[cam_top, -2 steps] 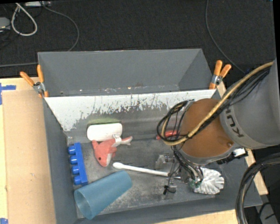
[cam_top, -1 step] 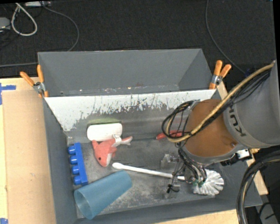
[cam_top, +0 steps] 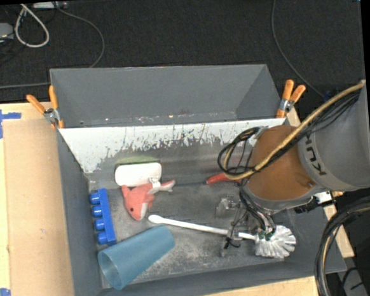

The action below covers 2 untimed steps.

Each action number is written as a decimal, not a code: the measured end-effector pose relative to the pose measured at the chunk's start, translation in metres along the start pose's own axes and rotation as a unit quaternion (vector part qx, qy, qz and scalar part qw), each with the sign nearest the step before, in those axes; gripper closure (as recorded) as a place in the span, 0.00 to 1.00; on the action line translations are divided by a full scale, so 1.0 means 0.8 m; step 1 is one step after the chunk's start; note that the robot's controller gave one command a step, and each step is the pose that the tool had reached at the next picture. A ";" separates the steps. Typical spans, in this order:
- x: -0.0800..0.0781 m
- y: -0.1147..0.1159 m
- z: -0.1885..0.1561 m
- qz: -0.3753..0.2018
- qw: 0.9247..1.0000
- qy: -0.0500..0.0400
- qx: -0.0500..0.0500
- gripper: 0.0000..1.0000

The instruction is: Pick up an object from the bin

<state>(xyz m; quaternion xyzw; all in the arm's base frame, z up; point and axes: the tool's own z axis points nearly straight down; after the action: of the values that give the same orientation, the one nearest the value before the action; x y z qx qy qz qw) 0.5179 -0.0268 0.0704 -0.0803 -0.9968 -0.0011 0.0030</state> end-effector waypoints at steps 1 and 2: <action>0.015 0.033 0.001 -0.006 1.000 0.002 -0.001 1.00; 0.015 0.033 0.001 -0.005 1.000 0.002 -0.001 1.00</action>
Offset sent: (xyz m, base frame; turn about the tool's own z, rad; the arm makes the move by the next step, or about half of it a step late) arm 0.0000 0.0000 0.0000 0.0000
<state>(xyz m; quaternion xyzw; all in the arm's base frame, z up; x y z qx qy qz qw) 0.5100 0.0013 0.0694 -0.0749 -0.9972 -0.0027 0.0047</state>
